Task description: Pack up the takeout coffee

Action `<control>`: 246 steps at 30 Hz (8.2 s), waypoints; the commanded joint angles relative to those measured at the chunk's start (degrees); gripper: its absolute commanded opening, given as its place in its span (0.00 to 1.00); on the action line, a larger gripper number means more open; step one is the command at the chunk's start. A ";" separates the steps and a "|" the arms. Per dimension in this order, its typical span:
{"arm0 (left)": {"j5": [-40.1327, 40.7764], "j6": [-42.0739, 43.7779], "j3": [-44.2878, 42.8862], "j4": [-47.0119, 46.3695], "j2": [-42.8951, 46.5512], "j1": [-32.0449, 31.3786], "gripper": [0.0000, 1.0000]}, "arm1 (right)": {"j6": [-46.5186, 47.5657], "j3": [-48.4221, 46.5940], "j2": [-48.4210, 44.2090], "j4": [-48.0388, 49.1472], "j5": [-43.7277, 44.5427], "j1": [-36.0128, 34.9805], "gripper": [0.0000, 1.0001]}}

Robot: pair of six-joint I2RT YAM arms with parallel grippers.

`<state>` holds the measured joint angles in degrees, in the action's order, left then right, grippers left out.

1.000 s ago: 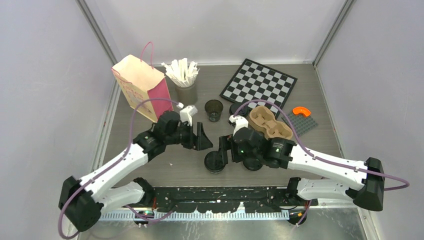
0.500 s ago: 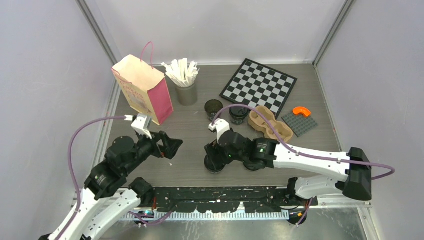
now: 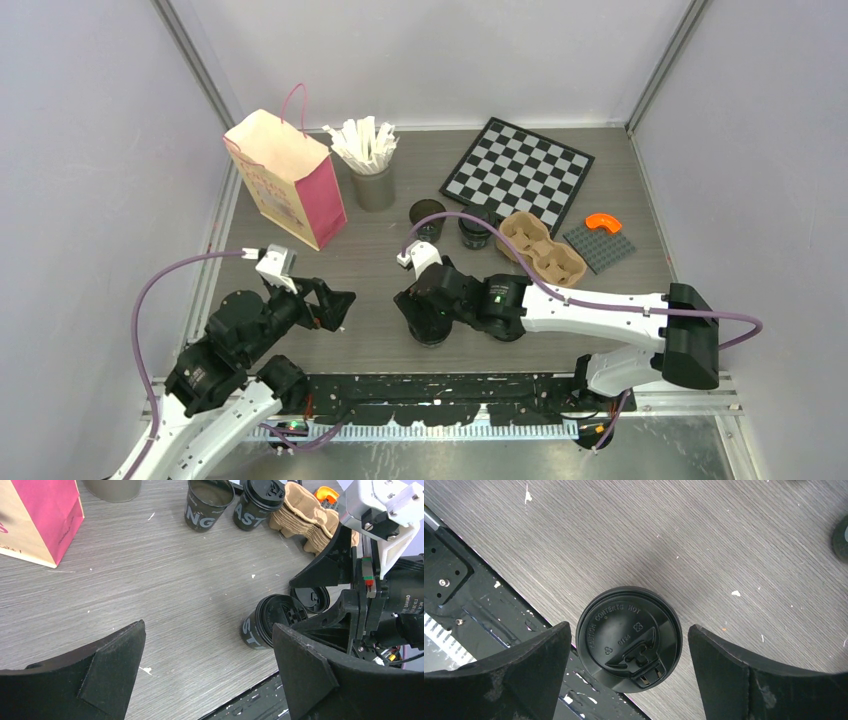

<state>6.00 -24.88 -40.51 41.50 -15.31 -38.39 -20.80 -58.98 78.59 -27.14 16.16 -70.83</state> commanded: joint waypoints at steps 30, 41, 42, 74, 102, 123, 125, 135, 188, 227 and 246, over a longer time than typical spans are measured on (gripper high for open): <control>2.06 0.27 0.41 -0.40 0.07 -0.19 1.00 | -0.74 0.07 2.42 -1.05 4.01 -0.61 0.81; 2.17 0.25 0.43 -0.36 0.26 -0.19 1.00 | -0.30 -0.24 0.23 -3.64 8.35 1.93 0.79; 2.17 0.27 0.43 -0.32 0.33 -0.19 1.00 | 0.08 -0.28 0.04 -3.77 8.57 2.61 0.79; 1.82 0.27 0.50 -0.28 -0.30 -0.20 1.00 | 4.62 -1.91 3.42 -0.67 -1.13 33.60 0.84; 18.93 -1.55 -3.86 4.15 -8.23 -0.19 1.00 | -3.59 -10.79 -16.76 -21.07 -4.79 33.62 0.95; 35.25 3.19 -28.98 -10.41 -28.71 0.39 0.89 | -9.11 1.93 -24.62 -11.33 -12.60 33.47 1.00; 40.34 3.20 -37.91 -2.41 -33.21 0.93 0.89 | -10.66 0.10 -25.44 -13.97 -14.42 33.40 0.99; 48.52 0.62 -64.45 13.99 -46.41 2.79 0.80 | -18.10 -15.46 -22.83 -32.61 -23.28 32.79 0.97; 17.38 -6.83 -44.91 1.54 -61.09 33.38 0.11 | -15.39 -30.49 -13.71 -35.59 -20.50 32.73 0.95; -21.26 -23.65 -32.60 26.63 -25.30 33.29 0.00 | -7.46 -35.76 -8.21 -37.07 -18.89 32.72 0.95; -29.60 -29.83 -23.59 10.10 -22.87 33.20 0.00 | -8.02 -33.16 -9.04 -36.34 -13.20 32.70 0.95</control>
<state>-20.32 -51.03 -68.10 62.04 -41.10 -5.23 -29.41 -91.90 70.41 -65.19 1.43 -37.82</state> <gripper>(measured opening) 0.007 0.951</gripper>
